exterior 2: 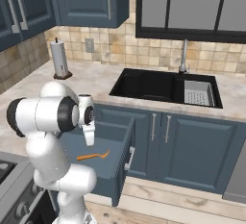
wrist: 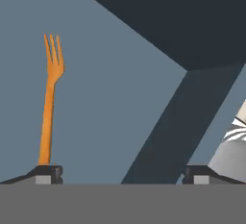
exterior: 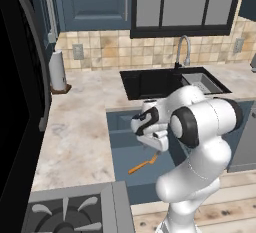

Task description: Organize the utensils by type. Pick up the wooden spoons from the counter and place them in the open cabinet. Then pick up the metallic utensils from the counter and place them in the open drawer.

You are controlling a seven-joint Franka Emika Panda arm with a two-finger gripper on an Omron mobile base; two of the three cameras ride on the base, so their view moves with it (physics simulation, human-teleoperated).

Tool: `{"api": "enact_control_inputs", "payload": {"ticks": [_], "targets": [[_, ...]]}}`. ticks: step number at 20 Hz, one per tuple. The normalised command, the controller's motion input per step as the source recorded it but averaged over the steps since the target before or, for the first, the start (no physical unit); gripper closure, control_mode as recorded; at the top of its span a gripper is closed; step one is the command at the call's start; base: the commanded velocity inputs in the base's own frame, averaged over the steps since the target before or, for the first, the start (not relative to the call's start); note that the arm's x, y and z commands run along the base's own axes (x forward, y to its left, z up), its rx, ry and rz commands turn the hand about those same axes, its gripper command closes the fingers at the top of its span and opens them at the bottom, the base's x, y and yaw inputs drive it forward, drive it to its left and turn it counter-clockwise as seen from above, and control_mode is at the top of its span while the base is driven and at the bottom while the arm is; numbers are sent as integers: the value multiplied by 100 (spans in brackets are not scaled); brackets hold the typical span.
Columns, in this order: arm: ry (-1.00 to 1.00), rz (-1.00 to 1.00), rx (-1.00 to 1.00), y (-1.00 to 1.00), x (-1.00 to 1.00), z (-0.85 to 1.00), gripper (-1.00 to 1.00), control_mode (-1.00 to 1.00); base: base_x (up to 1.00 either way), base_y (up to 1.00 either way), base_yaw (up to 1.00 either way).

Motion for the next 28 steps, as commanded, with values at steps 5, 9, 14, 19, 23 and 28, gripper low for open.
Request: {"api": "enact_control_inputs", "payload": {"ticks": [5,9,14,19,23,28], "targets": [[-14,21,-4,-5,-45,61,-100,-100,0,0,0],[-10,15,0,-3,-37,61,-100,-100,0,0,0],[0,13,0,-2,-34,58,-100,-100,0,0,0],[-3,13,0,-4,-44,52,-100,-100,0,0,0],[-10,19,-3,-4,-46,55,-100,-100,0,0,0],[-7,17,-5,-2,-39,39,-100,-100,0,0,0]]}}
